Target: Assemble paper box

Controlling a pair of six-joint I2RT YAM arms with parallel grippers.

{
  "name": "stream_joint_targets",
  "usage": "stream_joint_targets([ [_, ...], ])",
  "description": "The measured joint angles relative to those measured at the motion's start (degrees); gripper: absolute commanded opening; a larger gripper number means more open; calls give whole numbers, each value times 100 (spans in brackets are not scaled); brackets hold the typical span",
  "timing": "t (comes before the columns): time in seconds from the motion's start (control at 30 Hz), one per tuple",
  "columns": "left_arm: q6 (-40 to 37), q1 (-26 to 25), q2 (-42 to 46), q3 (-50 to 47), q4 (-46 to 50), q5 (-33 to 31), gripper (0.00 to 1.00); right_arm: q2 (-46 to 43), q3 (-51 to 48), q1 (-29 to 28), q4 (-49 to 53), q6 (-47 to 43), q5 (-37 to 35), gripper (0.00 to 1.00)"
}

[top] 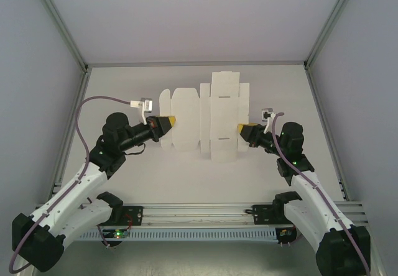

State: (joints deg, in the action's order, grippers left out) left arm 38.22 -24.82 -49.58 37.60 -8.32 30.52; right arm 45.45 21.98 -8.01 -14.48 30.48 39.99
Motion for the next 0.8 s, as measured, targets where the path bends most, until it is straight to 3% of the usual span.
stream_joint_targets([
  [0.1, 2, -35, 94, -76, 81, -155, 0, 2, 0, -2, 7, -52, 81, 5],
  [0.3, 52, -66, 122, -140, 160, -363, 3, 94, 0, -11, -31, -133, 190, 0],
  [0.33, 63, -70, 120, -140, 188, -391, 28, 109, 0, -13, -26, -184, 188, 0],
  [0.37, 74, -70, 122, -140, 210, -455, 65, 109, 0, -31, -13, -245, 170, 0],
  [0.4, 92, -68, 127, -140, 236, -584, 94, 109, 0, -50, 44, -328, 107, 0],
  [0.43, 92, -68, 140, -138, 313, -780, 100, 109, 2, -81, 136, -415, 11, 0],
  [0.67, -94, -68, 229, 304, 2356, -2675, 100, 234, 358, -883, 1215, -1563, -1027, 0],
  [0.8, -393, -68, 114, 804, 3145, -3215, 100, 675, 704, -1357, 1694, -2356, -1716, 0],
])
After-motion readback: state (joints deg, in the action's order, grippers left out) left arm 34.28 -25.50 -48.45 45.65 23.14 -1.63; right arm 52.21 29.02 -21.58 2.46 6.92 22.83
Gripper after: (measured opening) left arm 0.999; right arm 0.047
